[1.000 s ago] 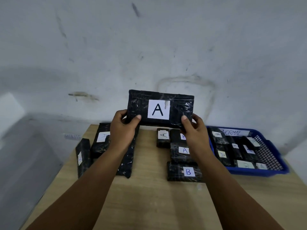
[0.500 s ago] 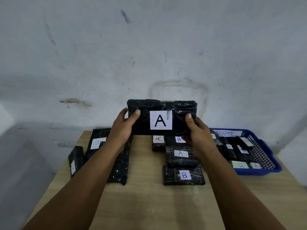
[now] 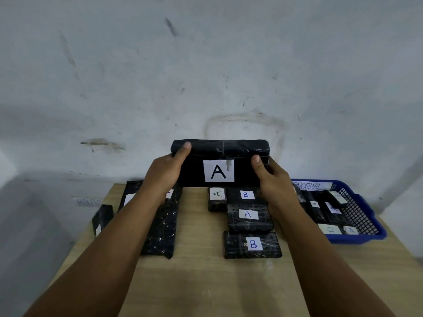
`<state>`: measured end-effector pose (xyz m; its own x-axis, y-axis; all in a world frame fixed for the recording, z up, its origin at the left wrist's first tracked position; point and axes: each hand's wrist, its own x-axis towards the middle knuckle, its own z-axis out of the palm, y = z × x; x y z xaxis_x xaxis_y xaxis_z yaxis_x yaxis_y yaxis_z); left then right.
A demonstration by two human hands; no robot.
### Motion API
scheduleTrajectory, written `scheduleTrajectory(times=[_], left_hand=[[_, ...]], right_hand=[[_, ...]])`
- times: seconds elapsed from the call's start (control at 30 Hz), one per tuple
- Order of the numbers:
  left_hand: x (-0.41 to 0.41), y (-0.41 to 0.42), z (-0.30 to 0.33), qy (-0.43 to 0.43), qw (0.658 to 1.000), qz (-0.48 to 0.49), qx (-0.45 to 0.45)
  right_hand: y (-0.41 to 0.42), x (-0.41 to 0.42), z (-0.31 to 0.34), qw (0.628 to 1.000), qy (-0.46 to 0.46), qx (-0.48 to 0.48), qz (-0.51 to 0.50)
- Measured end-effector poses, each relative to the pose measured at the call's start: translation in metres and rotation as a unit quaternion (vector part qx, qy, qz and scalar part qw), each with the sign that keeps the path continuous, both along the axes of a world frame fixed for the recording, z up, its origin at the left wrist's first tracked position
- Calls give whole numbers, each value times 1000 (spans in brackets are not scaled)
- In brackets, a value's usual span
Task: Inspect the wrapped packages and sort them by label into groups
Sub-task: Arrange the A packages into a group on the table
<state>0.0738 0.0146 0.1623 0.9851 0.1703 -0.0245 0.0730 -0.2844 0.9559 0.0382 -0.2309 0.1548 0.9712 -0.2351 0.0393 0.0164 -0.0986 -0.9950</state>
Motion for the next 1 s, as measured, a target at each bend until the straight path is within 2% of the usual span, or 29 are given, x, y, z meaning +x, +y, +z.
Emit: scheduleTrajectory(times=[0.17, 0.33, 0.53, 0.6, 0.7, 0.83, 1.0], left_hand=[[2, 2, 2, -15, 998, 44, -37], [-1, -1, -2, -63, 994, -3, -89], [1, -7, 2, -81, 992, -17, -91], [3, -5, -1, -80, 993, -5, -83], [5, -3, -4, -87, 994, 15, -69], [3, -4, -7, -82, 995, 3, -48], [-2, -9, -4, -78, 995, 3, -60]], right_hand=[[2, -4, 7, 997, 65, -38, 31], [4, -4, 15, 994, 102, 13, 23], [9, -2, 8, 997, 32, 55, -42], [10, -3, 9, 999, 19, 37, -33], [9, -2, 12, 999, 46, 2, -17], [9, -5, 19, 997, 48, -65, 7], [15, -6, 17, 1000, -21, 6, -12]])
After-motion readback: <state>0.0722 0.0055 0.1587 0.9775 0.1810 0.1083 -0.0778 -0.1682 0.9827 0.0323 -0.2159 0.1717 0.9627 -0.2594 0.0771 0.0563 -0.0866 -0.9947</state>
